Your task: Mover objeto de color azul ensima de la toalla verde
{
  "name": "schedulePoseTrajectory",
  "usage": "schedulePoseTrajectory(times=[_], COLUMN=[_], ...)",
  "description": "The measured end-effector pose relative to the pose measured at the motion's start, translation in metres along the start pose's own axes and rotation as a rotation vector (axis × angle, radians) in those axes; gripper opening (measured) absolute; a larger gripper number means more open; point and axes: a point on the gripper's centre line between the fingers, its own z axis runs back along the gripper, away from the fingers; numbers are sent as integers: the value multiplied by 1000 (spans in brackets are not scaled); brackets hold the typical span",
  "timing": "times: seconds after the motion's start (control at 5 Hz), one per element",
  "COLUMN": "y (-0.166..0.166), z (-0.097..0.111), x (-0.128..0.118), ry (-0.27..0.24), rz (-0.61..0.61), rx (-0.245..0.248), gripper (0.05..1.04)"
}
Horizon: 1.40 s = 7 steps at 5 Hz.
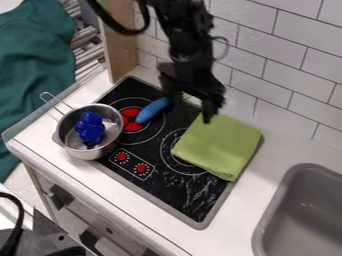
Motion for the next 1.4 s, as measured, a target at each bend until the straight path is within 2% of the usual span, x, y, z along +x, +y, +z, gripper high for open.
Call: schedulePoseTrajectory(times=[0.2,0.4,0.6,0.8,1.0,1.2,1.4], y=[30,58,67,70,69,72,74], z=[-3,-13,-34,-53,-64,-67,-69], x=[9,12,-6,-17,-16,-6,4], ry=[11,65,166,217,257,196,129], rz=[12,16,-7,-19,-65,-44,-24], rx=[38,60,25,-20,-78,-53,-31], gripper=[999,999,999,999,999,999,952])
